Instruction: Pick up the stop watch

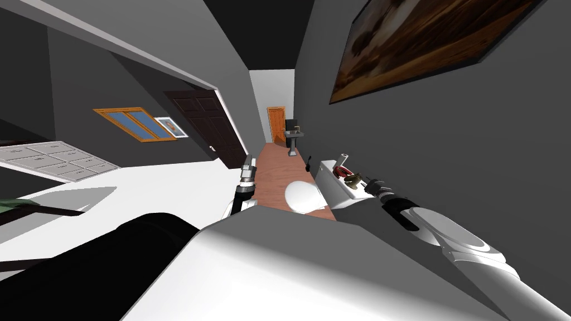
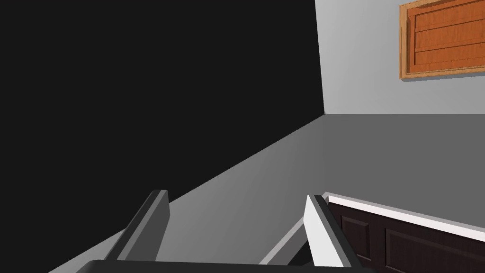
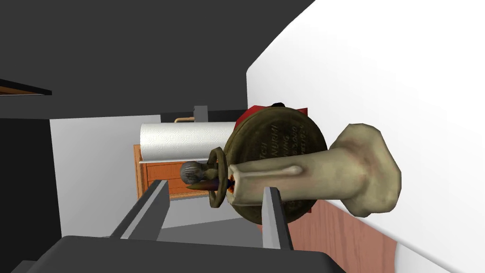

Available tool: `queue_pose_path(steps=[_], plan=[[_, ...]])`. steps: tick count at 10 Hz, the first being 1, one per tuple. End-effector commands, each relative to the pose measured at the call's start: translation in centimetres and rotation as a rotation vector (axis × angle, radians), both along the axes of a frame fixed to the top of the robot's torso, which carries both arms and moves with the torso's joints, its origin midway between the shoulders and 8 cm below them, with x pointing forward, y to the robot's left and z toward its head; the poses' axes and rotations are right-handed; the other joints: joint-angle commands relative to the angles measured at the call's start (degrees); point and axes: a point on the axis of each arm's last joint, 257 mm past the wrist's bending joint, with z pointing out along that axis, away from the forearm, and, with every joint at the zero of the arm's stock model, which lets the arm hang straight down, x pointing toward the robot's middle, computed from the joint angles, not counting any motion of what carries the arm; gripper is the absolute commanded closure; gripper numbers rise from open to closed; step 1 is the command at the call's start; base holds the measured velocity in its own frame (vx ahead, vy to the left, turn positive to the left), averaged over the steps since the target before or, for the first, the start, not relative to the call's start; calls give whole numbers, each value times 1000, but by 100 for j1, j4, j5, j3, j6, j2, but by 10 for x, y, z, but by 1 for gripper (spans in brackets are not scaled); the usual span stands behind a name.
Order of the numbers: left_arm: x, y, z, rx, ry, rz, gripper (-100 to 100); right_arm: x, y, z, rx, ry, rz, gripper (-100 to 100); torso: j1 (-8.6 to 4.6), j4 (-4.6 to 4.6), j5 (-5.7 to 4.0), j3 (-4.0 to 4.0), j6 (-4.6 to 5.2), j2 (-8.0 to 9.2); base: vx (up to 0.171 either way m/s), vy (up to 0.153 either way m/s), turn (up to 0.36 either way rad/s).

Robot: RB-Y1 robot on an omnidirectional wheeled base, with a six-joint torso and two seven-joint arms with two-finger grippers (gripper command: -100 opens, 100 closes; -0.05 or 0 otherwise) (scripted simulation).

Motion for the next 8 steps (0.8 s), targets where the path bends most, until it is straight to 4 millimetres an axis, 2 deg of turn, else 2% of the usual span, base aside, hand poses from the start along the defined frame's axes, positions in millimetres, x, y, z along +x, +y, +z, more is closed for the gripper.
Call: queue_pose_path(steps=[1,4,5,6,8], plan=[[0,0,0,0,0,0,0,0,0,0,0,0,0,100,0,0,0,0,0,0,0,0,0],[0,0,0,0,0,0,0,0,0,0,0,0,0,100,0,0,0,1,0,2,0,0,0],[0,0,0,0,0,0,0,0,0,0,0,0,0,0,0,0,0,1,0,2,0,0,0],[0,0,0,0,0,0,0,3,9,0,8,-6,16,-100,0,0,0,1,0,2,-131,-58,61],[0,0,0,0,0,0,0,5,20,-3,14,-9,36,-100,-35,13,-8,34,2,60,-182,-111,62]])
